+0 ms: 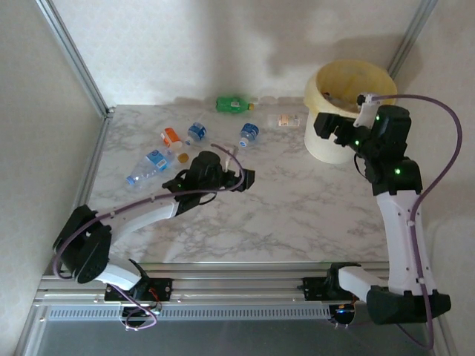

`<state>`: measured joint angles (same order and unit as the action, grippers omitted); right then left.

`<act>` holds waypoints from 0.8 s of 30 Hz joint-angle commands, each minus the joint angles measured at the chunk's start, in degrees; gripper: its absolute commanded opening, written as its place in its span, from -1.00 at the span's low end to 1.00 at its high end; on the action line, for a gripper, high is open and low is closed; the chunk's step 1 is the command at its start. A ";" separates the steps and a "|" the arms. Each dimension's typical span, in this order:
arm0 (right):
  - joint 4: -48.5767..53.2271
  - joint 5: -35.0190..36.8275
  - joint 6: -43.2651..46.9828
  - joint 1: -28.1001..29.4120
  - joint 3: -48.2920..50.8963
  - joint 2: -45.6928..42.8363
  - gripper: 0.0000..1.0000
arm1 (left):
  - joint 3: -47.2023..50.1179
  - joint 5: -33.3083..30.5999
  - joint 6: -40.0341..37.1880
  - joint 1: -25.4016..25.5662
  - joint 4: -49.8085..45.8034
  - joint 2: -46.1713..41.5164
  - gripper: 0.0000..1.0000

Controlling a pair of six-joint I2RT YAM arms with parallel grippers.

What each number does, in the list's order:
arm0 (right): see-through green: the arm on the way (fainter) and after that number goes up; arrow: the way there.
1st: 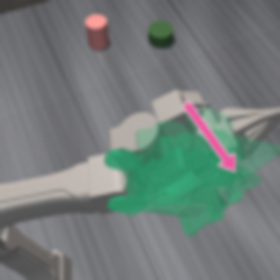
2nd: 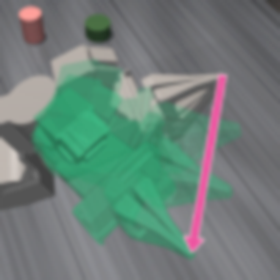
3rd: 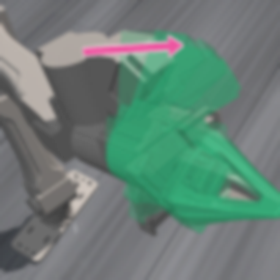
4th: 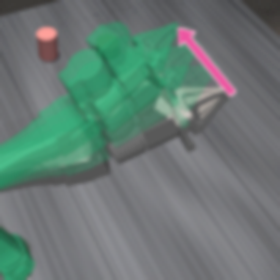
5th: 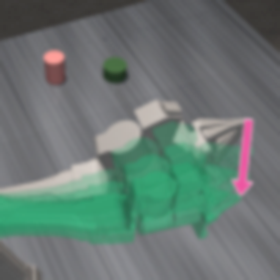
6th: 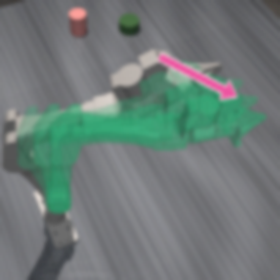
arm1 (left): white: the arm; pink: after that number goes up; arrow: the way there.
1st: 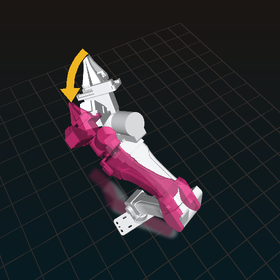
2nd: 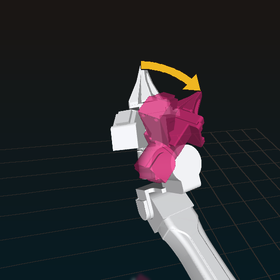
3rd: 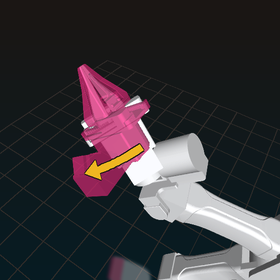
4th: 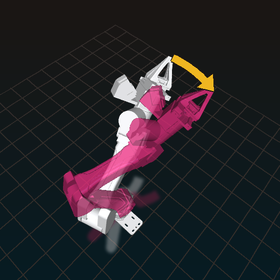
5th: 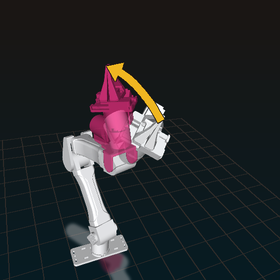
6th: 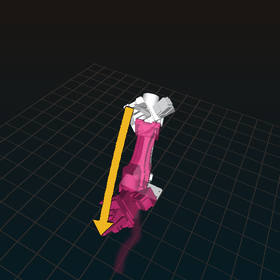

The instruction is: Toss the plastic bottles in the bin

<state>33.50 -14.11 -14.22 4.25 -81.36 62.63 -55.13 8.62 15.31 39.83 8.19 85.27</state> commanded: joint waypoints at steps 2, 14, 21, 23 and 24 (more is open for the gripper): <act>3.58 -4.76 -0.87 1.85 3.26 -4.93 0.98 | -6.82 5.20 0.77 -3.79 -4.83 6.92 0.80; 8.96 -10.64 -2.88 4.62 12.71 -19.12 0.98 | -19.47 12.71 1.21 -11.40 -3.92 25.00 0.63; 11.94 -10.41 -3.09 4.78 13.65 -22.03 0.98 | -29.24 13.16 -0.05 -13.77 -6.93 35.32 0.57; 12.37 -10.57 -3.20 4.75 13.99 -22.50 0.98 | -31.98 13.25 -0.54 -13.93 -7.72 37.93 0.56; 12.54 -10.49 -3.35 4.81 14.16 -22.64 0.98 | -33.03 13.49 -0.50 -14.16 -7.60 38.86 0.56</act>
<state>44.64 -23.73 -16.40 8.56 -67.94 40.62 -84.58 20.45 15.66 26.09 2.28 121.99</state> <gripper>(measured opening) 0.991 0.781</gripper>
